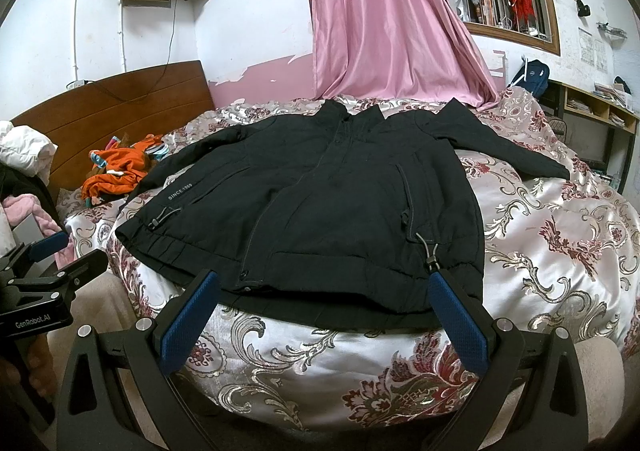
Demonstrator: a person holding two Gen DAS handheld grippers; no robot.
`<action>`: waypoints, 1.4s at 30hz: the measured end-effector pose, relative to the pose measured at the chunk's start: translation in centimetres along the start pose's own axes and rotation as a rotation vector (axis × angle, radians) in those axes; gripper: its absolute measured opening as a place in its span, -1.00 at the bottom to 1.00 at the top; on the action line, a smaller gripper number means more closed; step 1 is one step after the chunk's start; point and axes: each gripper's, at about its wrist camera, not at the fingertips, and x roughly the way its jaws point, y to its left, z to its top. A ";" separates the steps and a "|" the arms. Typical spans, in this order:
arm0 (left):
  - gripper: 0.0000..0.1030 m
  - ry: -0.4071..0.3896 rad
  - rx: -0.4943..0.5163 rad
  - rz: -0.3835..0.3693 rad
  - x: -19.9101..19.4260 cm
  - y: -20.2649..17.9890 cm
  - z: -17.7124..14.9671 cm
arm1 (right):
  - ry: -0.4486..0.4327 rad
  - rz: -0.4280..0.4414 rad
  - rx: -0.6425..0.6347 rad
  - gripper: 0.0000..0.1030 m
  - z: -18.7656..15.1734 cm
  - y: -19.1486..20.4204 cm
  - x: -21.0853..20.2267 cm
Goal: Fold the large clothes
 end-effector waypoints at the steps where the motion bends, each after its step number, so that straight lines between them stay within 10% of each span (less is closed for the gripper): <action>1: 1.00 0.000 0.000 0.000 0.0 0.0 0.0 | 0.000 0.000 0.000 0.98 0.0 0.0 0.0; 25: 1.00 0.028 0.073 -0.004 3.9 -2.2 5.2 | 0.016 -0.111 0.087 0.98 3.6 -2.9 2.1; 42: 1.00 0.124 0.294 0.055 15.8 -11.9 12.3 | -0.061 -0.299 0.271 0.98 12.4 -18.3 11.6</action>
